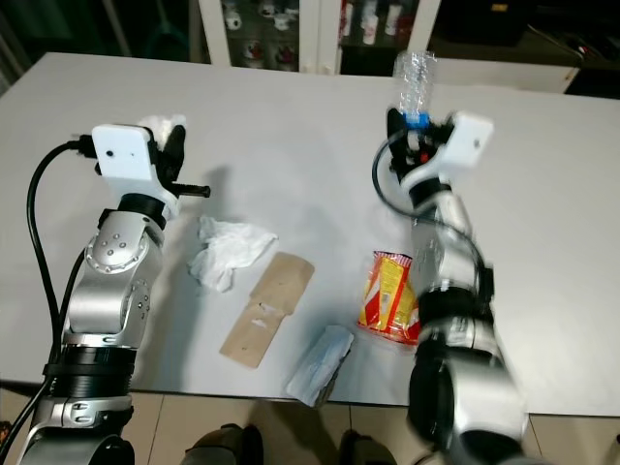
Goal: Picking trash to rubbish bin
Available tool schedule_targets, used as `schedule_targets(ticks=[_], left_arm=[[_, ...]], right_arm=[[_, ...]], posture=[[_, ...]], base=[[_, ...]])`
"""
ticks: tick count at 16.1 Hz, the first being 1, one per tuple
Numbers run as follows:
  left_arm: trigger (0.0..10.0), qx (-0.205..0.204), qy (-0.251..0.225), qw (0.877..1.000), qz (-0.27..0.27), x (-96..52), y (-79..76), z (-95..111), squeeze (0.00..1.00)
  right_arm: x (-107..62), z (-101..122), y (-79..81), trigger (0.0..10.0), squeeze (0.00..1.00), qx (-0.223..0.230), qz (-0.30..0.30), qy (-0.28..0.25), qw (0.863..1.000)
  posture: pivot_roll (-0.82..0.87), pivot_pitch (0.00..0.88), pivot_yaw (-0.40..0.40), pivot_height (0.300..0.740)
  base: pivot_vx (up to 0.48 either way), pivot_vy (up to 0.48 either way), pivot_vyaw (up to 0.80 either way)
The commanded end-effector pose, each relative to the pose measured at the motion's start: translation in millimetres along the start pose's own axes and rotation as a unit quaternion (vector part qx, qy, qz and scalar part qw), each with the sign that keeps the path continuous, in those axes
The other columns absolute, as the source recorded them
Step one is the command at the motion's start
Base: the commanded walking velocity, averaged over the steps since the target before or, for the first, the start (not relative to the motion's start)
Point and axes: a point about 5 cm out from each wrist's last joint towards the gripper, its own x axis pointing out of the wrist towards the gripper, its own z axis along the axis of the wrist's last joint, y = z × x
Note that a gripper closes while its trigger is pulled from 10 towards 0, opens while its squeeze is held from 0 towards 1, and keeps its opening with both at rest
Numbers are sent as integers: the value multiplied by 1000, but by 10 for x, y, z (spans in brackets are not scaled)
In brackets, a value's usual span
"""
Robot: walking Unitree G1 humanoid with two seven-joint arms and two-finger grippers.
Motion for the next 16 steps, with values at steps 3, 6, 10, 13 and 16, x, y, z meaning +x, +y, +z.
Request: schedule_targets(ticks=[3,6,10,13,16], left_arm=[[10000,14,4,1000,10,-36,21,-113,0],[10000,23,33,999,-7,-140,-116,-324,0],[10000,17,37,999,-20,-188,-245,-399,0],[10000,19,37,999,-34,-191,-310,-436,0],[10000,19,35,999,-31,-184,-317,-426,0]], right_arm=[[-177,130,-37,10000,0,-70,-59,-40,995],[-353,17,-51,10000,0,-61,-82,-18,995],[-445,-104,3,10000,0,-64,-92,13,994],[-491,-151,46,10000,0,-57,-93,28,994],[-487,-144,38,10000,0,-55,-99,30,993]], posture=[[28,5,-20,740],[15,0,-21,740],[13,0,-26,740],[17,0,-35,740],[14,0,-40,740]], base=[[0,0,0],[0,0,0],[0,0,0],[0,0,0],[0,0,0]])
